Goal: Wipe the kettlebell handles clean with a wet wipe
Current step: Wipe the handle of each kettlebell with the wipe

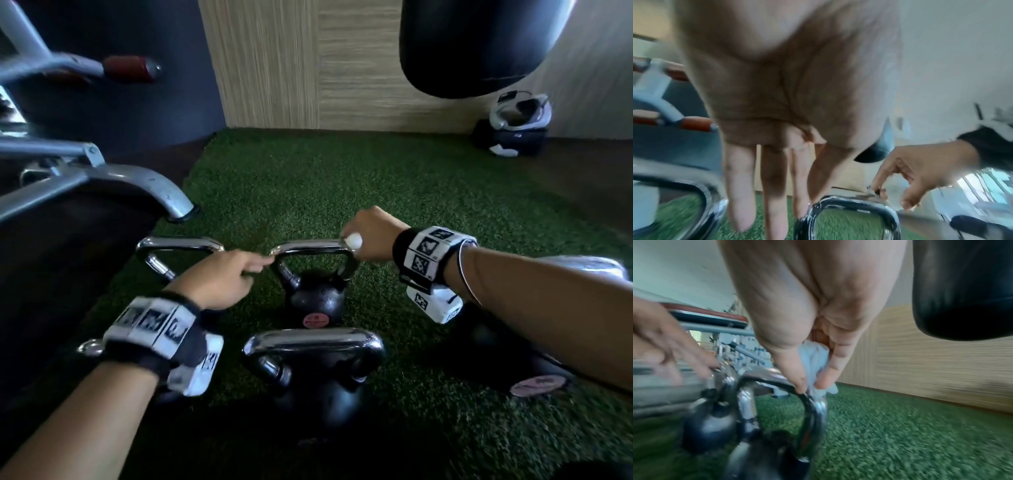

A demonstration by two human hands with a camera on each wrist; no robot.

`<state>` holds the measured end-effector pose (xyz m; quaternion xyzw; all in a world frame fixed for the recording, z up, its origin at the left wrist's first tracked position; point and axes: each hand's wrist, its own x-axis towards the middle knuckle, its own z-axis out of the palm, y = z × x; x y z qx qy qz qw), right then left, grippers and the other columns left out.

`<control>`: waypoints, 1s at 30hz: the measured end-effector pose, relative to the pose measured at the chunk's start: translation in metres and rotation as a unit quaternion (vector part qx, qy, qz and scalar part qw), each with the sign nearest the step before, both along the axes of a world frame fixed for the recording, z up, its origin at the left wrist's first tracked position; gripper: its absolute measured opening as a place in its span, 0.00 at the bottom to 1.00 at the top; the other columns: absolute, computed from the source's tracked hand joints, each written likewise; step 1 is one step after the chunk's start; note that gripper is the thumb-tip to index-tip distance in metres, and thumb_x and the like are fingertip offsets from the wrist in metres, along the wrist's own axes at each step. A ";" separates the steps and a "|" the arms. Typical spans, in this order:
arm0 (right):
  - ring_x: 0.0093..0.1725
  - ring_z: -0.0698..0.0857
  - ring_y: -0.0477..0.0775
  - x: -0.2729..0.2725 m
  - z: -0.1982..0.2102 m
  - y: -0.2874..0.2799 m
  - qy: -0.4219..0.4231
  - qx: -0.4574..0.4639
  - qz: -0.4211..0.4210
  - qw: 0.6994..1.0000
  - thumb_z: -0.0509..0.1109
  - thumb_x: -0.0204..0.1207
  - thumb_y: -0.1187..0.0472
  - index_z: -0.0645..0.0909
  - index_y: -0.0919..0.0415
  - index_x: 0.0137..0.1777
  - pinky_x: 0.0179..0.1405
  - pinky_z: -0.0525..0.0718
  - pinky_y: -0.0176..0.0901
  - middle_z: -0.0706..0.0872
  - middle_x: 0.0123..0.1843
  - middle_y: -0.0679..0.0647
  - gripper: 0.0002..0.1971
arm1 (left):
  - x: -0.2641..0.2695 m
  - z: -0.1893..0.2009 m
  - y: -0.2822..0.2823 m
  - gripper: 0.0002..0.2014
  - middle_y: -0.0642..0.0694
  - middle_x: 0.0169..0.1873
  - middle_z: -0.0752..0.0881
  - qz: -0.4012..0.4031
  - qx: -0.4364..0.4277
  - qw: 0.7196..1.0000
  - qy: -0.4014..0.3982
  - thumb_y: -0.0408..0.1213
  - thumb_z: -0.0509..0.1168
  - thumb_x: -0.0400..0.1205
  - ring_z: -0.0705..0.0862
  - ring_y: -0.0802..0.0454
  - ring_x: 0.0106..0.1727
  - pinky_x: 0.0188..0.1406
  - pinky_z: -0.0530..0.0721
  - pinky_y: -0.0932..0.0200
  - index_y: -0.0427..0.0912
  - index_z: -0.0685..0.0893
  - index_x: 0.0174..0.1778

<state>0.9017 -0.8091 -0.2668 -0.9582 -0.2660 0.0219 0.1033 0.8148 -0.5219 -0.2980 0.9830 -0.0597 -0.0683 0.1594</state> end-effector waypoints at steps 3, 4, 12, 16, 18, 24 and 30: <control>0.42 0.83 0.44 -0.039 0.024 -0.005 0.003 0.128 -0.015 0.992 0.78 0.74 0.63 0.84 0.54 0.59 0.31 0.80 0.31 0.84 0.50 0.45 0.14 | -0.037 -0.034 0.022 0.33 0.62 0.65 0.88 0.051 -0.076 0.995 0.041 0.26 0.65 0.82 0.92 0.54 0.54 0.63 0.88 0.47 0.83 0.79 0.53; 0.40 0.84 0.42 -0.057 0.028 -0.007 0.024 0.160 -0.017 0.987 0.79 0.73 0.61 0.83 0.53 0.59 0.29 0.83 0.33 0.84 0.50 0.45 0.15 | -0.048 -0.047 0.026 0.34 0.62 0.62 0.90 0.061 -0.096 0.992 0.057 0.25 0.65 0.79 0.92 0.56 0.54 0.63 0.88 0.47 0.82 0.81 0.50; 0.30 0.83 0.33 -0.148 0.020 -0.011 0.099 0.265 -0.012 0.959 0.78 0.73 0.63 0.93 0.44 0.53 0.27 0.76 0.26 0.86 0.32 0.27 0.13 | -0.098 -0.102 -0.002 0.40 0.61 0.59 0.92 0.047 -0.331 0.922 0.196 0.61 0.90 0.49 0.88 0.64 0.65 0.74 0.80 0.60 0.60 0.91 0.59; 0.41 0.86 0.35 -0.158 0.014 0.000 0.028 0.212 0.019 0.977 0.80 0.71 0.57 0.92 0.46 0.53 0.41 0.80 0.25 0.92 0.44 0.40 0.11 | -0.103 -0.109 -0.032 0.36 0.85 0.59 0.82 -0.007 -0.351 0.927 0.131 0.66 0.85 0.51 0.78 0.82 0.66 0.68 0.71 0.80 0.72 0.87 0.58; 0.40 0.85 0.35 -0.161 0.010 0.008 0.003 0.217 0.028 0.976 0.81 0.70 0.56 0.91 0.47 0.51 0.42 0.79 0.23 0.91 0.42 0.41 0.10 | -0.102 -0.123 -0.037 0.43 0.84 0.65 0.80 -0.015 -0.326 0.941 0.093 0.68 0.85 0.54 0.75 0.81 0.71 0.76 0.70 0.72 0.75 0.80 0.68; 0.36 0.80 0.34 -0.165 0.004 0.029 -0.010 0.153 0.061 0.986 0.80 0.75 0.58 0.94 0.53 0.53 0.40 0.71 0.16 0.90 0.46 0.40 0.08 | -0.103 -0.141 -0.035 0.51 0.73 0.70 0.82 0.019 -0.329 0.942 0.063 0.69 0.86 0.53 0.76 0.74 0.75 0.82 0.71 0.61 0.68 0.80 0.75; 0.48 0.90 0.44 -0.162 0.014 0.010 -0.012 0.043 0.041 0.998 0.80 0.73 0.58 0.94 0.55 0.51 0.49 0.84 0.30 0.93 0.48 0.46 0.08 | -0.101 -0.139 -0.037 0.51 0.76 0.68 0.82 0.028 -0.343 0.937 0.069 0.67 0.87 0.50 0.76 0.78 0.72 0.76 0.71 0.70 0.71 0.81 0.74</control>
